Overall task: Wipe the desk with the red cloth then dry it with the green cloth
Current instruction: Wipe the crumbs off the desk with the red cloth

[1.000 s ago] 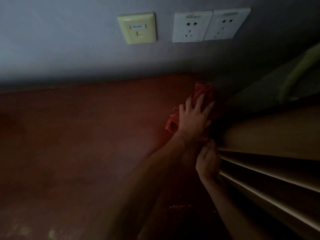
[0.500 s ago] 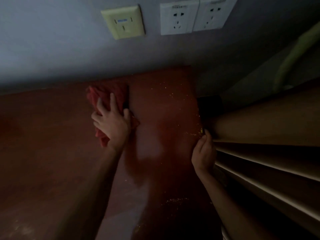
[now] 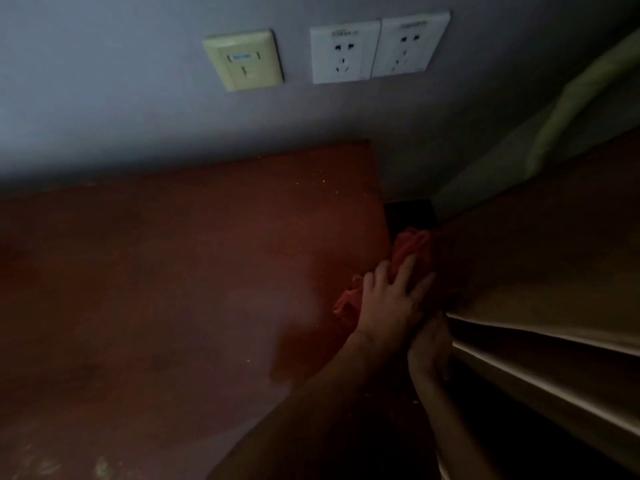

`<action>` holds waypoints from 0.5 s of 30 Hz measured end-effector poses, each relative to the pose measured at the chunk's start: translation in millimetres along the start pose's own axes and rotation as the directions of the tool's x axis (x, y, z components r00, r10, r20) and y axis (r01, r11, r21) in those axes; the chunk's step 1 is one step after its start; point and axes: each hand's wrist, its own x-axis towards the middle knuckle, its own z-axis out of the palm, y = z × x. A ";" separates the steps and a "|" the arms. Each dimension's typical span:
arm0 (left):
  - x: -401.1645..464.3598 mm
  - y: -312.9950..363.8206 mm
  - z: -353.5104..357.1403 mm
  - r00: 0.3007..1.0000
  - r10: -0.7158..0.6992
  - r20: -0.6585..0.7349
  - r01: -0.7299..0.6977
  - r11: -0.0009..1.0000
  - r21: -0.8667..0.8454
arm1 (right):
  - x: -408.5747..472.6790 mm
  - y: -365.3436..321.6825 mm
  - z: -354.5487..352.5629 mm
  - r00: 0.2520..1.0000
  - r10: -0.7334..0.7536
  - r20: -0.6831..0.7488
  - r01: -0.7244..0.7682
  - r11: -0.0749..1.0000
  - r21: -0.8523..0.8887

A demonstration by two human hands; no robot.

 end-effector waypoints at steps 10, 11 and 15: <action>-42.4 -241.7 -63.7 0.491 -0.851 -0.183 0.835 0.520 -0.179 | -1.8 -31.8 36.7 0.954 -0.276 0.116 0.294 0.936 -0.191; -30.4 -257.4 -69.7 0.432 -0.883 -0.183 0.864 0.463 -0.199 | -2.7 -32.9 36.0 0.955 -0.283 0.092 0.296 0.938 -0.180; 28.2 -251.2 -74.8 0.372 -0.913 -0.167 0.895 0.400 -0.199 | -6.3 -36.8 35.6 0.943 -0.331 0.021 0.330 0.929 -0.167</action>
